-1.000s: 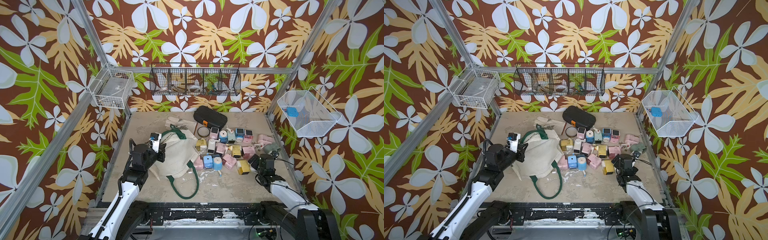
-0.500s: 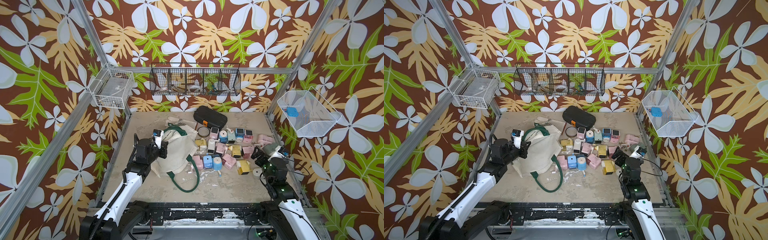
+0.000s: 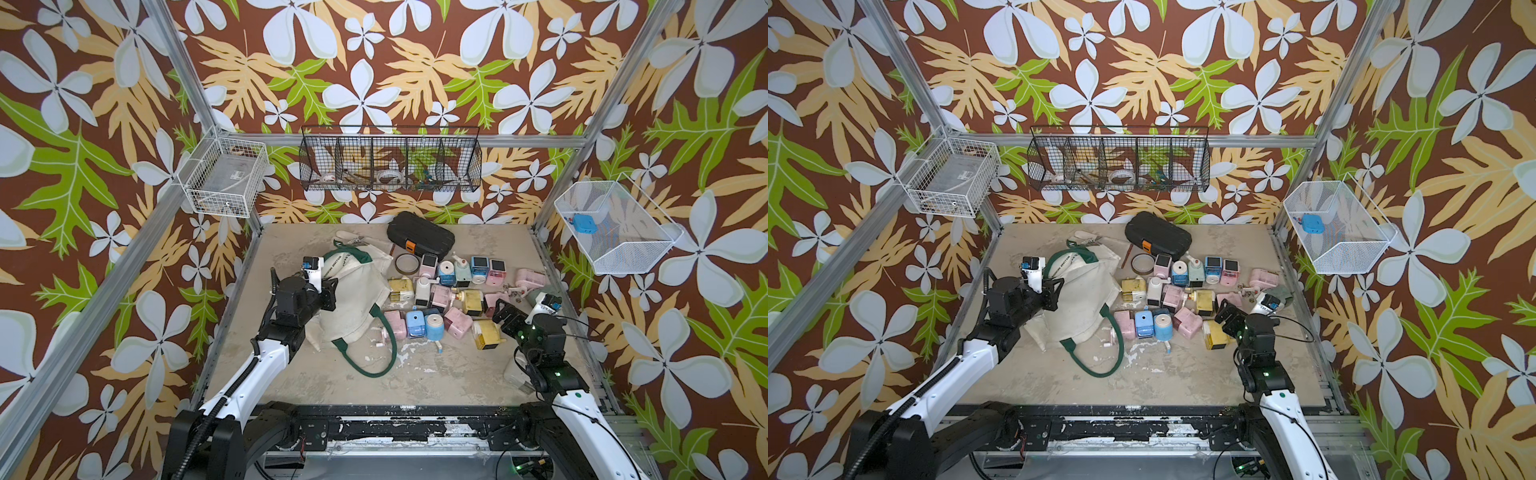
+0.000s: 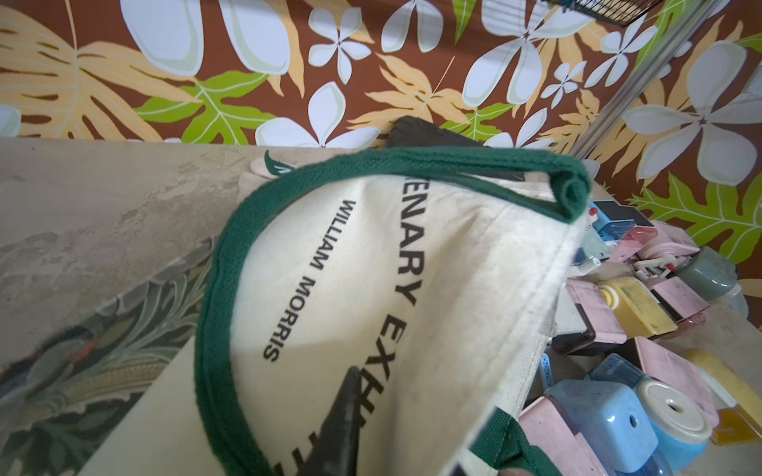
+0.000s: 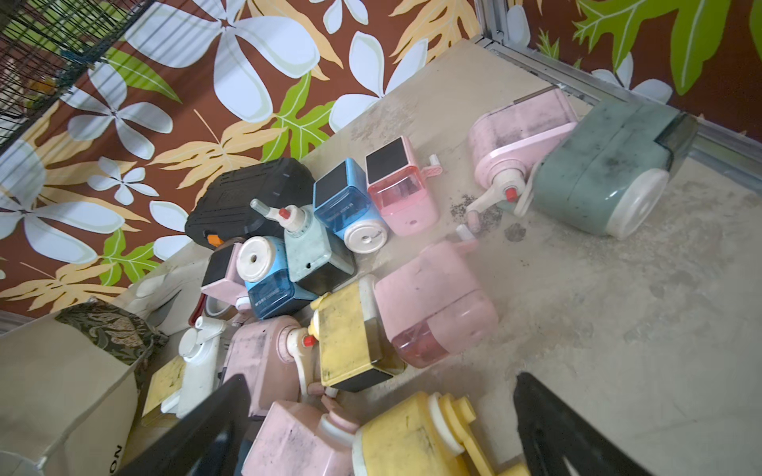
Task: Take out the pencil sharpeners from the tote bags
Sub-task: Place the canvas bag at the center of the board.
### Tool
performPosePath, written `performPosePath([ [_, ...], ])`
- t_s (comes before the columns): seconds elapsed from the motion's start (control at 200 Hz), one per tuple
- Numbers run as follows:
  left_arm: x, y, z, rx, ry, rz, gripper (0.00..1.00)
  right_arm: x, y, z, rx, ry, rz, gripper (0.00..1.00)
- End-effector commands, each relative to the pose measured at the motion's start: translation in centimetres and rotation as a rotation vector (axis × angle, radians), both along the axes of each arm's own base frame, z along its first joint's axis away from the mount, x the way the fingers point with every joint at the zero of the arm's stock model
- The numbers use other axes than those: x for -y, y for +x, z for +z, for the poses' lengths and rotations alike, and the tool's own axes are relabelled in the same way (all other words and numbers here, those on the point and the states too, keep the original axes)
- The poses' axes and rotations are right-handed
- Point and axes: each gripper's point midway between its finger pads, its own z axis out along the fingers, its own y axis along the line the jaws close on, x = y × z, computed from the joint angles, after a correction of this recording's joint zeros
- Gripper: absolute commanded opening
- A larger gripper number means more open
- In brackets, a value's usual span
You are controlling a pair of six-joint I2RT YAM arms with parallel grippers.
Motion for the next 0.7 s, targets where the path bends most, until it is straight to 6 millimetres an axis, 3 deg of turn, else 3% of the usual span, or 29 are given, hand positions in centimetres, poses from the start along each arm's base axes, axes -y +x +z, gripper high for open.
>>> performPosePath([
  [0.0,0.3,1.0,1.2,0.039,-0.058,0.011,0.35,-0.3,0.2,0.5,0.022,0.008,0.015,0.99],
  [0.12,0.0,1.3,1.3,0.025,-0.049,0.033,0.55,-0.4,0.3,0.5,0.019,0.009,0.022,0.99],
  [0.15,-0.2,1.2,1.9,0.039,-0.053,0.039,0.74,-0.5,0.3,0.4,0.017,0.01,0.027,0.99],
  [0.17,-0.2,1.0,2.4,0.054,-0.056,0.04,0.96,-0.6,0.3,0.6,0.021,0.012,0.029,0.99],
  [0.18,-0.3,0.9,2.7,0.064,-0.057,0.042,0.99,-0.6,0.3,0.5,0.02,0.013,0.03,0.99],
  [0.29,-1.9,-0.7,6.0,0.169,-0.054,0.112,1.0,-0.8,0.4,0.6,0.023,0.016,0.042,0.99],
  [0.385,-3.2,-3.3,8.8,0.285,-0.098,0.168,1.0,-1.0,0.5,0.8,0.026,0.012,0.049,0.99],
  [0.485,-4.4,-5.9,10.5,0.382,-0.193,0.221,1.0,-1.1,0.5,1.4,0.03,0.01,0.058,0.99],
  [0.696,-5.1,-7.6,9.2,0.402,-0.278,0.254,1.0,-2.2,0.5,4.4,0.115,-0.018,0.126,0.97],
])
